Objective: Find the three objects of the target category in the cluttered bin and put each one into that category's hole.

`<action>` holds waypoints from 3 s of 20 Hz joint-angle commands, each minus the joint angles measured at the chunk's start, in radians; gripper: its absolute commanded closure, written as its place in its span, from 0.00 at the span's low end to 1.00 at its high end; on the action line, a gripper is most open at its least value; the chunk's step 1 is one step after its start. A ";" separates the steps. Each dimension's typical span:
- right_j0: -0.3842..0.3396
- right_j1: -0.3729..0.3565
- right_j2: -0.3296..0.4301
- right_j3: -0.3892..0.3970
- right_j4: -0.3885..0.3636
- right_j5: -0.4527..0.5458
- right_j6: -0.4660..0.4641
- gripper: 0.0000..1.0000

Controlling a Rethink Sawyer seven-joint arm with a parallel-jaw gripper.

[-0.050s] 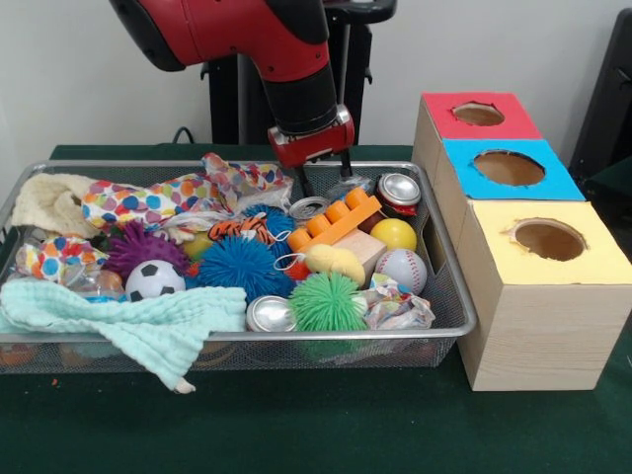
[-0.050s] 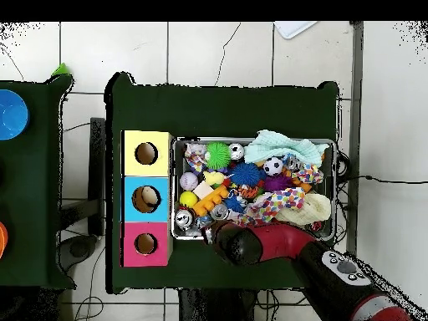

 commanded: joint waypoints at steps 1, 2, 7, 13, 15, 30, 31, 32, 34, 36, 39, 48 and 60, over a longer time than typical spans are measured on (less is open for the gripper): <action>-0.002 0.016 0.067 -0.111 -0.025 0.021 -0.014 0.00; 0.001 0.012 0.065 -0.110 -0.024 0.019 -0.009 0.00; 0.007 -0.018 0.068 -0.088 -0.014 0.026 0.001 0.00; -0.008 -0.072 0.098 -0.051 0.020 0.068 -0.003 0.00; -0.011 -0.081 0.105 -0.044 0.033 0.073 0.006 0.00; 0.036 -0.075 0.054 -0.076 0.010 0.040 0.050 1.00; 0.036 -0.075 0.056 -0.078 0.010 0.044 0.045 1.00; 0.034 -0.075 0.057 -0.074 0.012 0.044 0.045 1.00; 0.028 -0.085 0.059 -0.062 0.015 0.047 0.043 1.00; 0.018 -0.110 0.072 -0.047 0.030 0.069 0.036 1.00; 0.001 -0.154 0.098 -0.021 0.057 0.111 0.019 1.00; 0.003 -0.206 0.104 -0.007 0.081 0.169 -0.014 1.00; 0.017 -0.176 0.083 -0.014 0.087 0.148 0.025 0.00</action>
